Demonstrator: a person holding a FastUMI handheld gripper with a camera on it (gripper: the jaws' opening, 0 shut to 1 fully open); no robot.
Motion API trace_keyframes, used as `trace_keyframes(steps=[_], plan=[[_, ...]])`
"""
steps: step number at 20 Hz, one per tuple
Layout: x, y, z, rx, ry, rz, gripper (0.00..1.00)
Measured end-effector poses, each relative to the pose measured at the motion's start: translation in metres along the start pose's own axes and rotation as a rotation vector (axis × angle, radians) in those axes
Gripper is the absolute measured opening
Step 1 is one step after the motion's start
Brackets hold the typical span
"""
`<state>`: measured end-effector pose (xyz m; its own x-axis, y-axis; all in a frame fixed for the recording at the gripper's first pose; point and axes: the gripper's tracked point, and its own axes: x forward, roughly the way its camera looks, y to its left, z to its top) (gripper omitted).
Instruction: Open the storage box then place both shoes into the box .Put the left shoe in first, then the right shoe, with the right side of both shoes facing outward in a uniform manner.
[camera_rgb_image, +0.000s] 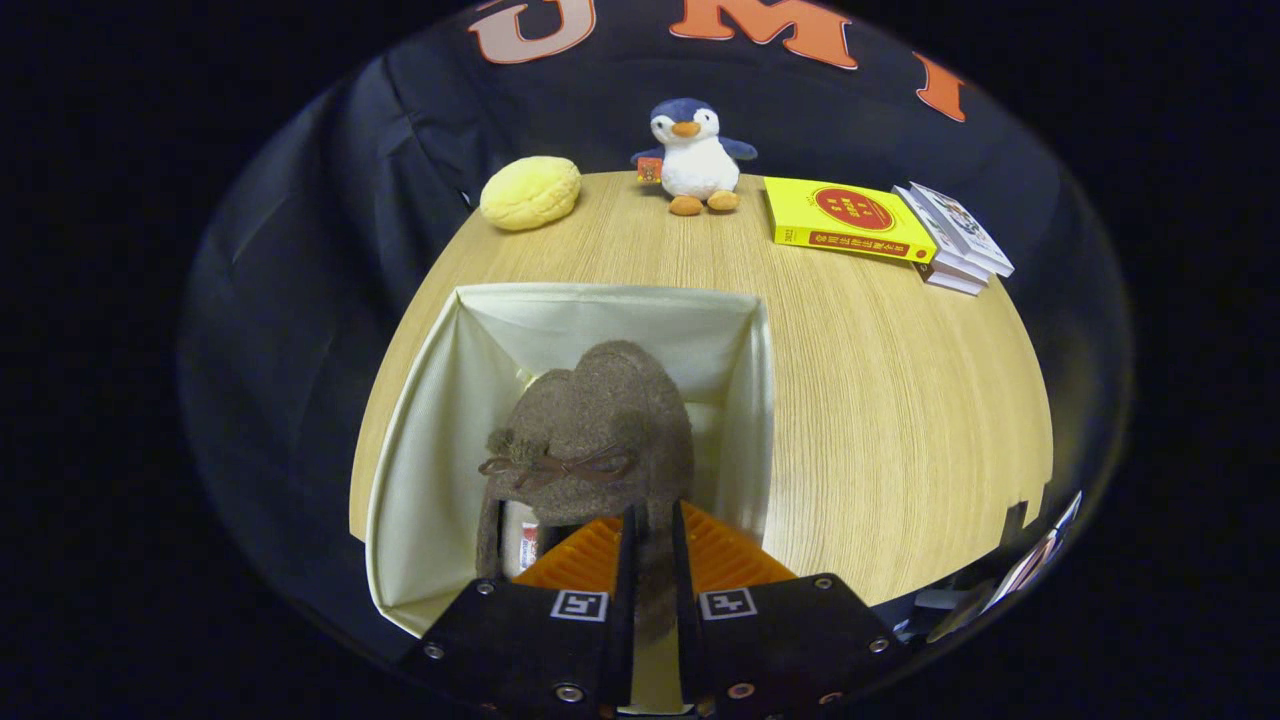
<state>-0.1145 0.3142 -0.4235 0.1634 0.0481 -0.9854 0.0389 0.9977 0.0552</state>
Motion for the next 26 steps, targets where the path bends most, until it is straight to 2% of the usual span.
trace_keyframes(steps=[3,5,7,9,12,14,16,19,23,26], plan=[[-0.011,0.004,0.0,0.003,-0.013,0.059,0.25],[-0.025,0.004,0.009,0.011,-0.05,0.103,0.35],[-0.042,0.003,0.025,0.019,-0.114,0.157,0.5],[-0.063,-0.01,0.044,0.009,-0.201,0.183,0.62],[-0.097,-0.046,0.081,-0.023,-0.378,0.176,0.81],[-0.124,-0.074,0.106,-0.016,-0.504,0.177,0.87],[-0.152,-0.103,0.129,-0.005,-0.623,0.194,0.9],[-0.195,-0.146,0.145,-0.006,-0.717,0.234,0.91],[-0.261,-0.216,0.175,0.012,-0.927,0.201,0.92],[-0.3,-0.272,0.185,0.017,-1.079,0.121,0.93]])
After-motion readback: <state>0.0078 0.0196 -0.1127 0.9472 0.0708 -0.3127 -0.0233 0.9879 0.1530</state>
